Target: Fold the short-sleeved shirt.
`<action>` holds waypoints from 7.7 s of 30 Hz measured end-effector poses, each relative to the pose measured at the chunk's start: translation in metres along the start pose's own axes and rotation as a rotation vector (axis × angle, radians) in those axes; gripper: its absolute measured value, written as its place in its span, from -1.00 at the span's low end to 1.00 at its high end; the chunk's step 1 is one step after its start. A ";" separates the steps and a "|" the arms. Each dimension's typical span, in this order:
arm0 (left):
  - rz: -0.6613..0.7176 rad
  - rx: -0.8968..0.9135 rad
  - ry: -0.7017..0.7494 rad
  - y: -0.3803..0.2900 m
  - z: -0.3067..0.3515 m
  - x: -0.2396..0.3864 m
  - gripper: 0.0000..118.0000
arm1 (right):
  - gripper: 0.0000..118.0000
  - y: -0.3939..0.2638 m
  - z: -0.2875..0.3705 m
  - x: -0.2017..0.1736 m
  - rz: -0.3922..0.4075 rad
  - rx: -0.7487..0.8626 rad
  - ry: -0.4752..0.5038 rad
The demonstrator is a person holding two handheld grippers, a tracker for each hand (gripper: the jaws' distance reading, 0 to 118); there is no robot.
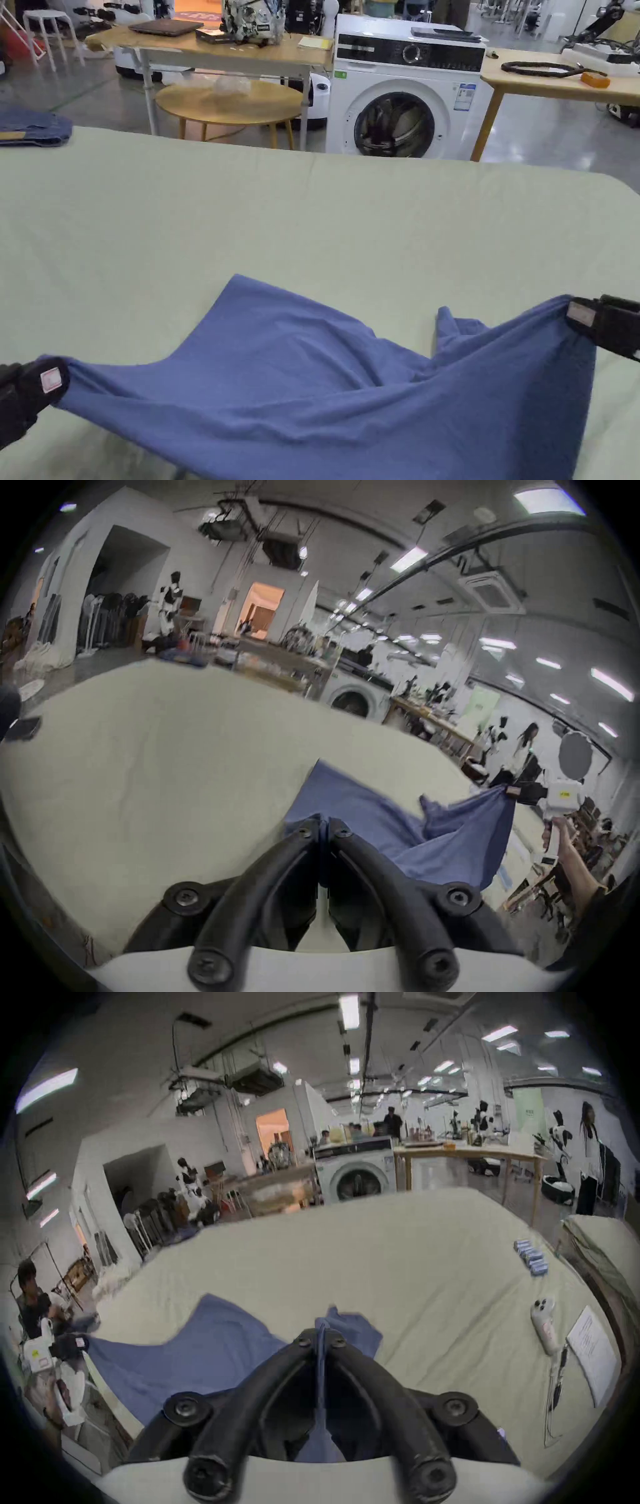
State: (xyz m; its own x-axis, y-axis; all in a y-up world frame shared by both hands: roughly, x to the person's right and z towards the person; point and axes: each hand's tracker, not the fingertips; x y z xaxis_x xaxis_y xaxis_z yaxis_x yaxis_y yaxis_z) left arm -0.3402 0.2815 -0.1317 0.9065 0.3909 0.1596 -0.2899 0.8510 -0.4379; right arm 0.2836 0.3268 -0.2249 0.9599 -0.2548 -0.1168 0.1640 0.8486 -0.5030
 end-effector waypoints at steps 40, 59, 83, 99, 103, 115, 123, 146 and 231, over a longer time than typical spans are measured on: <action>-0.156 0.306 0.081 0.395 -0.159 0.060 -1.00 | -0.97 0.373 -0.077 -0.070 0.162 0.459 -0.291; -0.183 0.247 0.094 0.368 -0.223 0.052 -1.00 | -0.97 0.377 -0.127 -0.077 0.143 0.439 -0.307; -0.085 0.120 0.024 0.062 -0.040 -0.012 -1.00 | -0.97 0.004 0.032 -0.011 0.021 0.279 -0.230; 0.066 -0.107 0.236 -0.118 0.040 -0.044 -1.00 | -0.97 -0.216 0.085 0.006 -0.126 -0.016 -0.431; 0.070 -0.176 0.234 -0.137 0.032 -0.056 -1.00 | -0.97 -0.241 0.085 0.013 -0.162 -0.061 -0.412; -0.138 -0.208 0.327 -0.124 0.034 -0.025 -0.22 | -0.02 -0.250 0.108 0.007 -0.066 -0.059 -0.456; -0.187 0.038 0.196 -0.059 0.047 0.021 -0.22 | -0.04 -0.185 0.092 -0.036 0.027 0.032 -0.359; -0.207 0.073 0.063 -0.030 0.039 0.064 -1.00 | -1.00 -0.154 0.054 -0.084 0.122 0.060 -0.174; -0.003 -0.194 0.088 -0.036 -0.065 -0.054 -1.00 | -0.91 -0.151 0.020 0.027 -0.020 -0.063 -0.214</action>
State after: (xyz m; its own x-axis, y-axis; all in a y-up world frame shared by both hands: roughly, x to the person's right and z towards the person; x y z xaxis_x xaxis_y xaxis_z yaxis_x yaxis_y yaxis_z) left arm -0.3591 0.2065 -0.1818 0.9330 0.3492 0.0870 -0.2303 0.7650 -0.6015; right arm 0.2891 0.2013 -0.1353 0.9841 -0.1611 0.0743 0.1750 0.8121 -0.5567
